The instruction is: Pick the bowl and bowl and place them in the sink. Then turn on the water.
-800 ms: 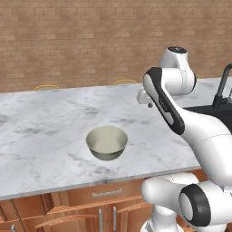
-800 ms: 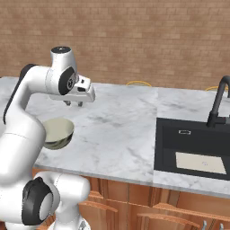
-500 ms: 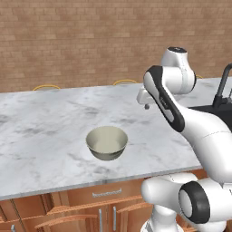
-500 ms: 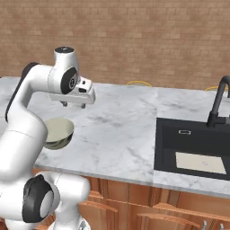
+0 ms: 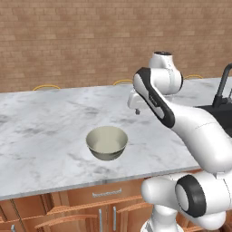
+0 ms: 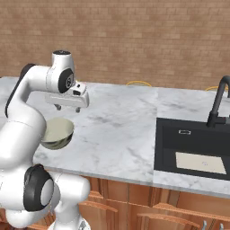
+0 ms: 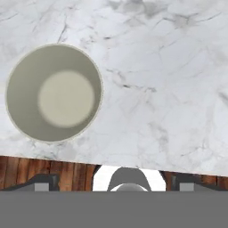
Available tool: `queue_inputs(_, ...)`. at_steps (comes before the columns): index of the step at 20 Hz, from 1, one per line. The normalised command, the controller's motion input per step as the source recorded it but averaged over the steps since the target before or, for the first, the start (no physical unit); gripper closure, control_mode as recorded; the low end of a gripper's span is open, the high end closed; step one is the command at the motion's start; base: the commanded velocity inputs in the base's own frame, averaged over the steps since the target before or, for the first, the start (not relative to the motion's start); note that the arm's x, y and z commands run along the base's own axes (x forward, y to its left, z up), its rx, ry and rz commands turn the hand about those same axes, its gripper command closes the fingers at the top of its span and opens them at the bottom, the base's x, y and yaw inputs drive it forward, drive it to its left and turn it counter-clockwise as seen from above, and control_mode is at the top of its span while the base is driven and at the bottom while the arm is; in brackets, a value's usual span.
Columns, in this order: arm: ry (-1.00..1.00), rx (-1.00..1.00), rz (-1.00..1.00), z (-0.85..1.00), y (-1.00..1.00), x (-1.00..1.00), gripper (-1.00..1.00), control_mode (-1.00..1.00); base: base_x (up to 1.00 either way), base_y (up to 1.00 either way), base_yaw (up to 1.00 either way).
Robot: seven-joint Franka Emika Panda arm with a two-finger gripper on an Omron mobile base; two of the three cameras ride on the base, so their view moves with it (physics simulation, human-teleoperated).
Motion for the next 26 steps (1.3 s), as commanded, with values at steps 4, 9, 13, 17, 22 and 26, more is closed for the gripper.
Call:
queue_inputs(4,0.03,0.0,-0.01,-0.36,0.38,0.04,-1.0,-1.0,0.0,0.0,0.0)
queue_inputs(9,0.0,0.0,-0.02,-0.36,0.23,0.12,-1.0,-1.0,0.0,0.0,0.0)
queue_inputs(13,-0.03,0.0,-0.02,-0.34,0.16,0.25,-1.0,-1.0,0.0,0.0,0.0)
queue_inputs(17,-0.02,0.0,0.0,-0.37,0.08,0.36,-1.0,-1.0,0.0,0.0,0.0)
queue_inputs(22,0.0,0.0,0.0,-0.34,0.06,0.42,-1.0,-1.0,0.0,0.0,0.0)
queue_inputs(26,0.0,0.0,0.0,-0.34,0.0,0.45,-1.0,-1.0,0.0,0.0,0.0)
